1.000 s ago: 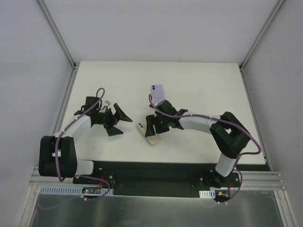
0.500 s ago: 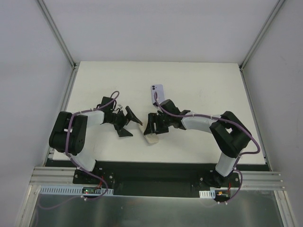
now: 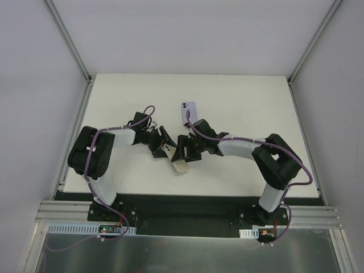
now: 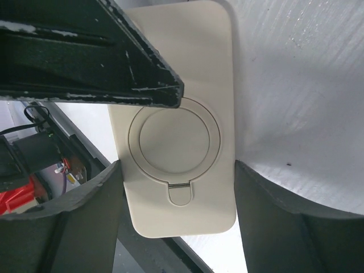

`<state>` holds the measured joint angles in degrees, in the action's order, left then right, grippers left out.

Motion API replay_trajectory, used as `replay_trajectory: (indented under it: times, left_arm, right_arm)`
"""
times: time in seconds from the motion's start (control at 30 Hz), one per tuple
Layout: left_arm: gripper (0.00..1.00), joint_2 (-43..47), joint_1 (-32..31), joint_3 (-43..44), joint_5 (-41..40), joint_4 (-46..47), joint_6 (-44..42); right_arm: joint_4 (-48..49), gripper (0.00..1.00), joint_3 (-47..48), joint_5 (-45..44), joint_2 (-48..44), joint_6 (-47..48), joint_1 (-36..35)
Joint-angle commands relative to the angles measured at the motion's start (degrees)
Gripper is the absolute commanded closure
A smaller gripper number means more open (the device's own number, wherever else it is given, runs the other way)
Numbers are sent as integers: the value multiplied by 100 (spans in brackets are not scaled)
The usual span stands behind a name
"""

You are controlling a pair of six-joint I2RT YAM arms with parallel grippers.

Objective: Take the phone out of the phone case
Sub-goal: Adjust the phone.

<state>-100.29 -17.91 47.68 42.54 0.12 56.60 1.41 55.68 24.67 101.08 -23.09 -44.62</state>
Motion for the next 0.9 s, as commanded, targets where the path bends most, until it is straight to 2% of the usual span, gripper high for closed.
replay_trajectory:
  times: [0.0, 0.03, 0.1, 0.13, 0.17, 0.2, 0.3, 0.37, 0.4, 0.47, 0.5, 0.63, 0.73, 0.87]
  left_arm:
    - [39, -43, -107, 259, -80, 129, 53]
    - [43, -17, -133, 303, -54, 129, 53]
    - [60, 18, -142, 303, -27, 120, 62]
    - [72, 62, -151, 277, -27, 120, 53]
    - [92, 88, -143, 268, -27, 129, 62]
    - [100, 106, -142, 259, -18, 120, 79]
    - [100, 167, -143, 215, 52, 111, 149]
    - [100, 273, -142, 207, 52, 111, 202]
    - [100, 317, -142, 198, 43, 94, 263]
    - [100, 449, -142, 198, -18, 58, 325]
    - [100, 484, -151, 224, -53, 15, 386]
    - [100, 590, -151, 382, -80, -152, 413]
    - [100, 625, -151, 470, -80, -293, 413]
    - [100, 669, -151, 514, -106, -416, 405]
  right_arm:
    - [422, 98, 329, 363, -106, -275, -3]
    - [413, 98, 347, 355, -106, -292, -11]
    - [360, 97, 356, 267, -123, -301, -11]
    - [351, 94, 321, 232, -141, -292, -3]
    - [334, 91, 303, 188, -202, -284, -3]
    - [299, 82, 277, 83, -246, -257, -3]
    - [9, 52, 215, -215, -509, -21, -38]
    - [-552, 36, 294, -496, -815, 373, -82]
    - [-772, 18, 338, -915, -939, 558, -169]
    - [-1422, 1, 556, -1436, -1290, 875, -327]
    - [-1807, 4, 680, -1943, -1371, 1225, -545]
    - [-2451, 4, 1199, -3115, -1530, 1947, -1170]
    - [-2838, 4, 1655, -3827, -1293, 2482, -1698]
    - [-3313, 4, 2183, -4827, -496, 2810, -2356]
